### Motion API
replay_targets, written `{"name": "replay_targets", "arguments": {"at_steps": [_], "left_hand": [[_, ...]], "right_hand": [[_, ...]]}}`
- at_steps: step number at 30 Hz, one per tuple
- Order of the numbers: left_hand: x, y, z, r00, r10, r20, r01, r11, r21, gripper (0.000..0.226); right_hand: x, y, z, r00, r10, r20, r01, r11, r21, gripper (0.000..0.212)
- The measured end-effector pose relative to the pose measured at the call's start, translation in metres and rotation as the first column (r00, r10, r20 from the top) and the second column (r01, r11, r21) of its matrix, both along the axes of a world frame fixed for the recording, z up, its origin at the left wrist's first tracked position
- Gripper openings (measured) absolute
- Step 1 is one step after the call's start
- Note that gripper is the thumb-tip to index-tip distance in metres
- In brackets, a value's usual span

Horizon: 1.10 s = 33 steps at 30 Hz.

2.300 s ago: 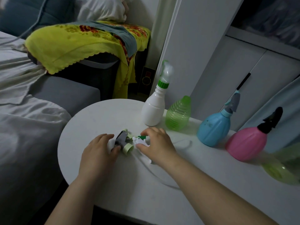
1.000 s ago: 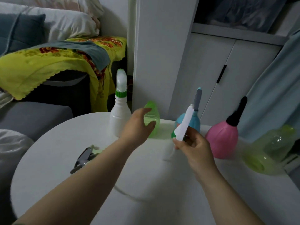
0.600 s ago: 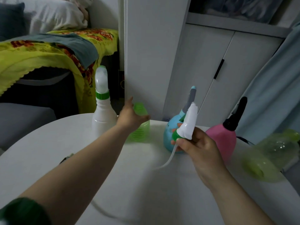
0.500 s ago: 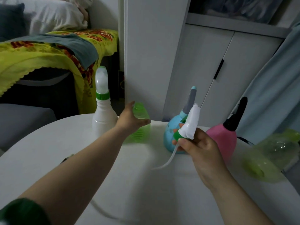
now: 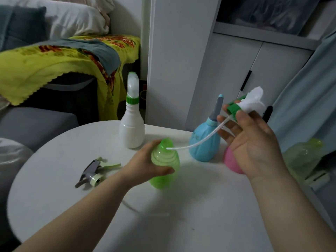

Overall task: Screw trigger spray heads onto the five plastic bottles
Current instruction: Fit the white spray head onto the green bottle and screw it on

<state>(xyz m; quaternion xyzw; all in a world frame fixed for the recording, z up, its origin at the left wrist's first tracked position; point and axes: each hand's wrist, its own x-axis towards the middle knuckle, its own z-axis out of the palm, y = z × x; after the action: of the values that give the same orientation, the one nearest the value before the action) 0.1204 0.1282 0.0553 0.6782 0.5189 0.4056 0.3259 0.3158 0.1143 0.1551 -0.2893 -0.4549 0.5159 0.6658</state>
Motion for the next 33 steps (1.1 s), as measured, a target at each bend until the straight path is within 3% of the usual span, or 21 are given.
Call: {"name": "replay_targets", "arguments": {"at_steps": [4, 9, 15, 18, 24, 33], "left_hand": [[-0.004, -0.022, -0.014, 0.999, 0.009, 0.036, -0.009, 1.000, 0.010, 0.079], [-0.005, -0.028, -0.021, 0.994, -0.002, 0.110, 0.007, 0.999, -0.040, 0.087], [-0.006, -0.028, -0.026, 0.992, 0.010, 0.124, -0.008, 1.000, -0.014, 0.068], [-0.005, -0.028, -0.027, 0.990, 0.013, 0.137, -0.011, 1.000, -0.011, 0.068], [-0.005, -0.028, -0.028, 0.985, 0.006, 0.174, -0.005, 1.000, -0.009, 0.065], [-0.005, -0.027, -0.030, 0.980, -0.012, 0.198, 0.014, 1.000, -0.009, 0.066]], "right_hand": [[-0.007, -0.007, 0.009, 1.000, -0.006, 0.022, 0.006, 1.000, 0.029, 0.012], [-0.017, -0.003, 0.016, 0.971, -0.134, 0.197, 0.127, 0.991, 0.048, 0.011], [-0.035, 0.005, 0.011, 0.924, -0.195, 0.330, 0.164, 0.979, 0.122, 0.017], [-0.049, 0.009, -0.003, 0.887, -0.123, 0.446, 0.079, 0.990, 0.114, 0.023], [-0.061, 0.011, -0.049, 0.790, 0.102, 0.604, -0.091, 0.995, -0.049, 0.030], [-0.051, 0.012, -0.065, 0.774, 0.279, 0.568, -0.239, 0.960, -0.147, 0.028]]}}
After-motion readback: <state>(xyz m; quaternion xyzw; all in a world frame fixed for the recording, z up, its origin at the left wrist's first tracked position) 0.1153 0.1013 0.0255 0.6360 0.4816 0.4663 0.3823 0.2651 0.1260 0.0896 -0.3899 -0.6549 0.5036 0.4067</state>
